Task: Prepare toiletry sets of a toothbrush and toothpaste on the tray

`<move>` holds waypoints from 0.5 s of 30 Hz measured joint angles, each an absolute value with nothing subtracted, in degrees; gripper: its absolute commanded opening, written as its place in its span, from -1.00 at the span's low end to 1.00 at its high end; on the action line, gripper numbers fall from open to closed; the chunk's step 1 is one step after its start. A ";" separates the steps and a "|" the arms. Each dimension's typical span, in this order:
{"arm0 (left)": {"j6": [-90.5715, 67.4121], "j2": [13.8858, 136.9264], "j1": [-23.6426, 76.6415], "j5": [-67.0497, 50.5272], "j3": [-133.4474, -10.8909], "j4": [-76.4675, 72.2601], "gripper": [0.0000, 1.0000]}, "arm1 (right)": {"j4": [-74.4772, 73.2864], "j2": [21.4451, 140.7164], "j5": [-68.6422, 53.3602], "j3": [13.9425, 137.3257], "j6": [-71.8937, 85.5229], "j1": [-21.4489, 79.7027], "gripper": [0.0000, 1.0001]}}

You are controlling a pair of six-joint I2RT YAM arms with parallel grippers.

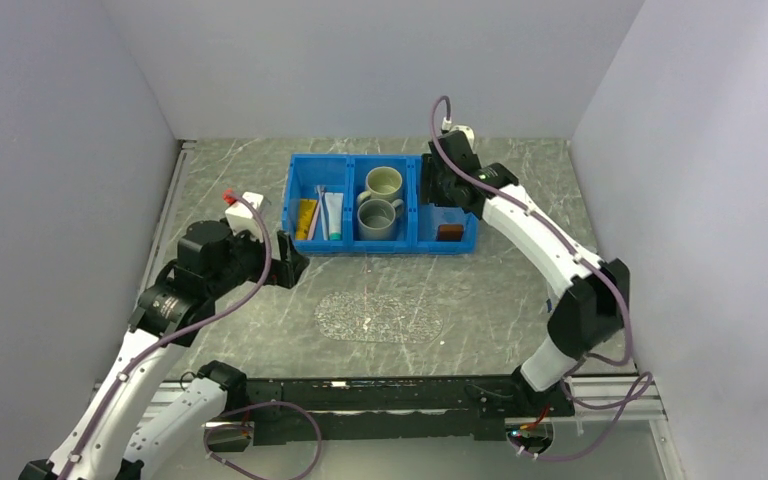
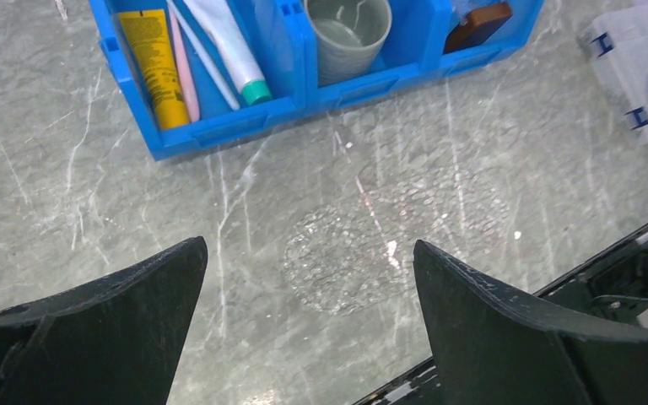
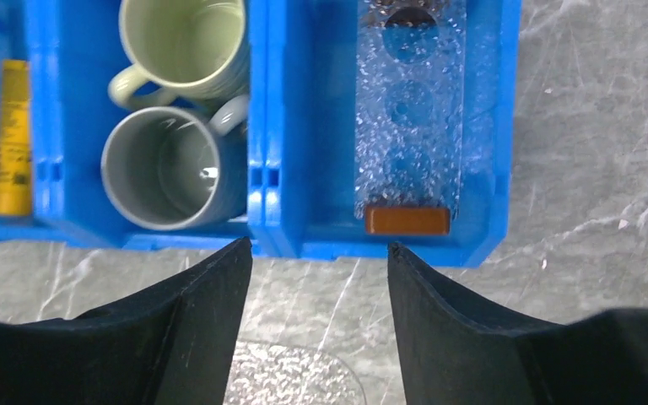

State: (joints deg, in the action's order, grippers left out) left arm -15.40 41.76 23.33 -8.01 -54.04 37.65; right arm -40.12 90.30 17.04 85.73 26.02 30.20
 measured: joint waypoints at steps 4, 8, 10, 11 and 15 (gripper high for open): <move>-13.63 40.80 23.33 -7.31 -50.70 37.04 0.99 | -40.42 96.73 16.34 88.99 24.43 27.68 0.07; -12.45 39.79 23.33 -5.89 -47.81 36.27 0.99 | -40.56 102.30 15.75 92.14 23.09 25.36 0.02; -11.92 39.05 23.33 -5.19 -46.98 36.29 0.99 | -40.53 104.57 15.31 93.65 22.41 24.51 0.02; -11.73 38.76 23.33 -4.95 -46.85 36.27 0.99 | -40.56 105.69 14.94 94.48 22.02 24.21 0.02; -11.64 38.11 23.33 -3.51 -46.76 36.25 0.99 | -40.56 110.56 14.20 98.70 20.75 23.14 0.01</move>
